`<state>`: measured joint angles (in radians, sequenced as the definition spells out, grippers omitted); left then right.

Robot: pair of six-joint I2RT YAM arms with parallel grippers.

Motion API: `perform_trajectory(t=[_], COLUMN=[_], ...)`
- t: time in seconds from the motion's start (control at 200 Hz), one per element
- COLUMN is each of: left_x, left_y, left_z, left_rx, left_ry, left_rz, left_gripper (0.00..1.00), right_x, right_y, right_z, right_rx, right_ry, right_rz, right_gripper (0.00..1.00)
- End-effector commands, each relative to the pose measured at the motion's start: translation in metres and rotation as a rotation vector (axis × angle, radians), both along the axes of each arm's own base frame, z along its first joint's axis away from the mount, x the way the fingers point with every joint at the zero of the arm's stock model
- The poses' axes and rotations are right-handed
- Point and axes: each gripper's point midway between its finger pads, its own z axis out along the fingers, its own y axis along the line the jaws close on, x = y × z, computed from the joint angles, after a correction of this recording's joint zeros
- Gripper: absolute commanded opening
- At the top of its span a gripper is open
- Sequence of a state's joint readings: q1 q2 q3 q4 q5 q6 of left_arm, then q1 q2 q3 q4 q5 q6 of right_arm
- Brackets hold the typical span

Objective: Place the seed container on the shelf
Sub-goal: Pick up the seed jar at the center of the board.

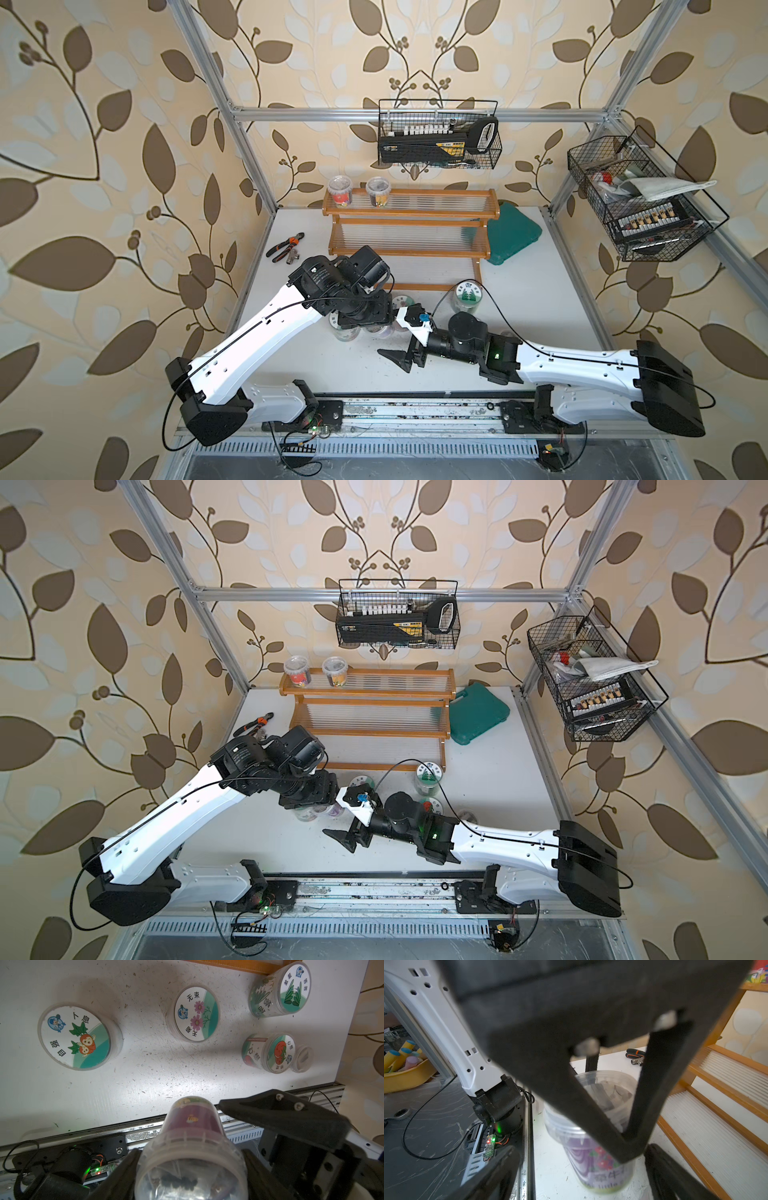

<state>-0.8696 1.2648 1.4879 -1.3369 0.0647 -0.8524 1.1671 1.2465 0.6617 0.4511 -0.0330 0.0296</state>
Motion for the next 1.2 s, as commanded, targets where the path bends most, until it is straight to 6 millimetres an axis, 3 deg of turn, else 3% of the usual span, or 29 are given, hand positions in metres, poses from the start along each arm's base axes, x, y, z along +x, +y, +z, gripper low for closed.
perform_trajectory(t=[0.0, 0.33, 0.66, 0.915, 1.195], left_x=[-0.001, -0.003, -0.003, -0.001, 0.009], left_y=[-0.006, -0.011, -0.013, -0.014, -0.013], left_z=[0.000, -0.004, -0.004, -0.001, 0.011], left_rx=[-0.024, -0.028, -0.028, -0.031, -0.062], left_ry=[0.006, 0.022, 0.025, 0.014, -0.067], left_rz=[-0.019, -0.033, -0.043, -0.046, -0.026], left_gripper=[0.59, 0.58, 0.58, 0.59, 0.86], right_x=[0.005, 0.010, 0.008, 0.005, -0.002], right_y=[0.007, 0.011, 0.012, 0.012, 0.009], right_z=[0.020, 0.016, 0.015, 0.016, 0.020], right_rx=[0.054, 0.038, 0.030, 0.033, 0.059], right_ry=[-0.006, 0.001, -0.002, -0.002, -0.005], right_rz=[-0.019, -0.043, -0.024, -0.008, 0.018], right_gripper=[0.95, 0.83, 0.59, 0.53, 0.51])
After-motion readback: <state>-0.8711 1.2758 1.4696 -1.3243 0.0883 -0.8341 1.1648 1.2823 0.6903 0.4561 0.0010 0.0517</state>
